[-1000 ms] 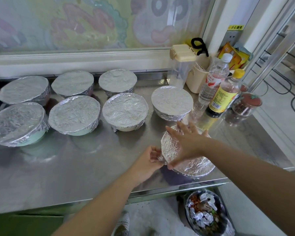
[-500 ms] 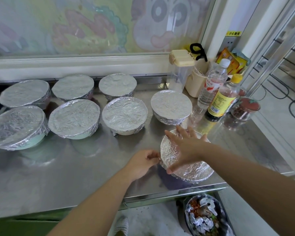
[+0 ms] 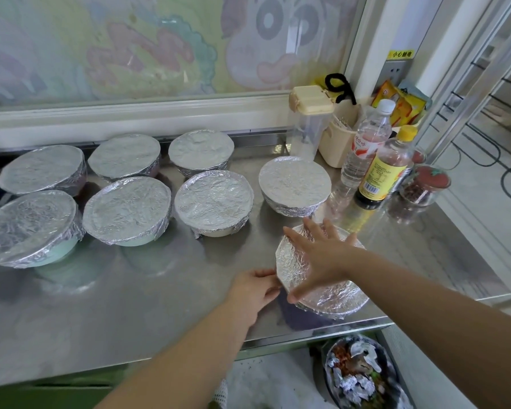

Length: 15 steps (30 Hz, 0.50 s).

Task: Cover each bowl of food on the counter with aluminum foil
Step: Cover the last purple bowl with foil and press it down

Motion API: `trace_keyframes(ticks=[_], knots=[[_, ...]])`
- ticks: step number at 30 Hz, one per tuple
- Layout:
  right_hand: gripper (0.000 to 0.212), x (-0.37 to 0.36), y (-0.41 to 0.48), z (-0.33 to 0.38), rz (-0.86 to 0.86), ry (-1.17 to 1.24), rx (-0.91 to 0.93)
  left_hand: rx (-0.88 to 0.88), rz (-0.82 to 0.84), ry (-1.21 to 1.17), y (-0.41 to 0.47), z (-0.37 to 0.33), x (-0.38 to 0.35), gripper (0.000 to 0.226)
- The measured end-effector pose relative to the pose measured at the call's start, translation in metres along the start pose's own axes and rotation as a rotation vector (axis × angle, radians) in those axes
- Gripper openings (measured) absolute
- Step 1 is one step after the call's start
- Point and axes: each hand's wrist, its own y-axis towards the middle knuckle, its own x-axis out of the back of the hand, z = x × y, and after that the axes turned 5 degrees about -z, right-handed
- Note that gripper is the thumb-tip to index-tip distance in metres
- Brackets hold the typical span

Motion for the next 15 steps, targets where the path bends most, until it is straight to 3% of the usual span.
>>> trace_keyframes(ticks=[3, 5, 11, 15], knots=[[0.146, 0.0, -0.001, 0.0, -0.001, -0.001, 0.0, 0.069, -0.065, -0.243, -0.008, 0.006, -0.01, 0.015], [0.146, 0.001, -0.001, 0.0, -0.001, 0.003, 0.001, 0.088, -0.047, -0.278, -0.015, 0.0, -0.011, 0.021], [0.146, 0.0, 0.001, 0.0, -0.003, 0.014, 0.004, 0.118, 0.118, -0.067, -0.048, -0.047, -0.014, 0.027], [0.147, -0.002, 0.002, 0.0, -0.01, 0.01, 0.001, 0.212, 0.246, 0.059, -0.053, -0.07, -0.021, 0.048]])
